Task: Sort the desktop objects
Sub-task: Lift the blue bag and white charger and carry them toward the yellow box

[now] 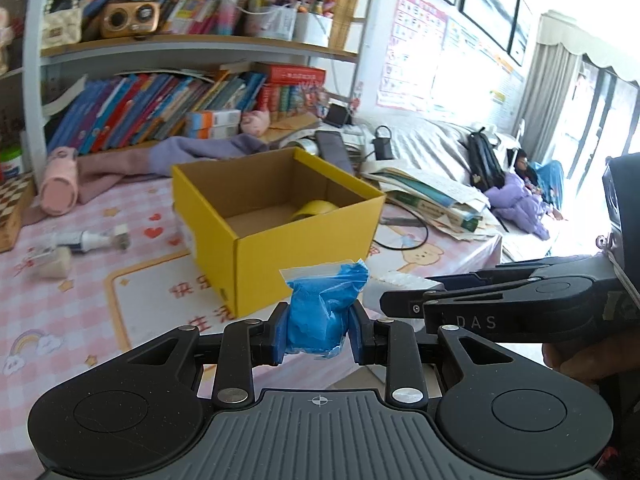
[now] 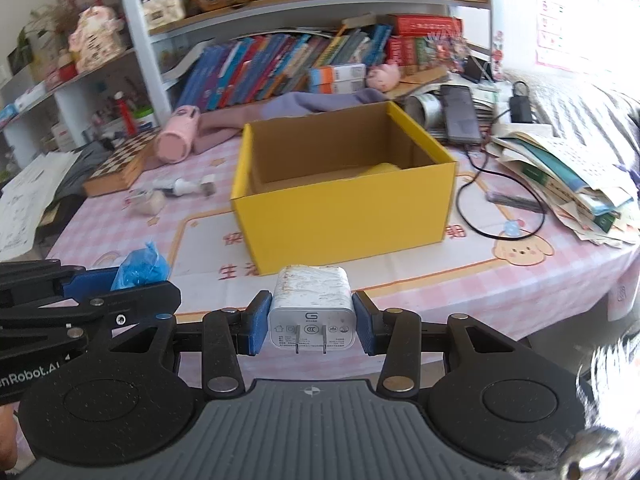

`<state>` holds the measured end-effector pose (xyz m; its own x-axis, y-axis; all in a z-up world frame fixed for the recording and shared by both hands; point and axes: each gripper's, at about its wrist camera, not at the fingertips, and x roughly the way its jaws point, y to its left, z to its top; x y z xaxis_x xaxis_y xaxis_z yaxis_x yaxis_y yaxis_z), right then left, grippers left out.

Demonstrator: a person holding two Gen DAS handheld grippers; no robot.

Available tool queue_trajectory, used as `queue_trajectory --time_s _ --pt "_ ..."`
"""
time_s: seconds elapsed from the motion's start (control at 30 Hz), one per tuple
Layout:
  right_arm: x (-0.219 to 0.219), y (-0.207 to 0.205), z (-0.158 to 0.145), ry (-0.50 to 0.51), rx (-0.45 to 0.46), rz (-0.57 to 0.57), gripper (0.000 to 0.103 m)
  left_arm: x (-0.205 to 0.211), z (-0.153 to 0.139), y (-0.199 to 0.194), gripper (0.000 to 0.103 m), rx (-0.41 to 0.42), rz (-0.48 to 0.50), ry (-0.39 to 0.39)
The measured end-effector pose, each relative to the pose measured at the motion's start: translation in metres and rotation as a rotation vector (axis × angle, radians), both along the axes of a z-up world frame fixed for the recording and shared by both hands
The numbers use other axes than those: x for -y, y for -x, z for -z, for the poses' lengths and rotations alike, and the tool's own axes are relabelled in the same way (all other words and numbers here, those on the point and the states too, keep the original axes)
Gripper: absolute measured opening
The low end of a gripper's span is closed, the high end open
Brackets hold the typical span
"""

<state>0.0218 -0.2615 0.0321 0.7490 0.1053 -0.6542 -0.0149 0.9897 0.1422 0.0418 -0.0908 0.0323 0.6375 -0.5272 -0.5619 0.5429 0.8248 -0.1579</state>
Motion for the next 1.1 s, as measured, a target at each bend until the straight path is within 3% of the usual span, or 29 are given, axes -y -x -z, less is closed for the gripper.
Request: queue_trajectory --time_s 0.33,0.57,0.83,1.1 --pt "0.031 -0.015 0.000 -0.001 0.010 0.035 0.041 0.032 0.000 -0.020 0.028 0.005 0.039 -0.006" --pt "0.046 -0.038 -0.007 0.006 0.061 0.018 0.041 0.046 -0.003 -0.042 0.028 0.036 0.013 -0.004" --pt "0.069 -0.094 -0.027 0.024 0.155 -0.033 0.041 0.067 -0.013 -0.078 0.028 0.103 -0.034 -0.019" --pt "0.083 -0.161 -0.030 0.030 0.173 -0.143 0.041 0.086 -0.008 -0.122 0.028 0.094 -0.133 -0.033"
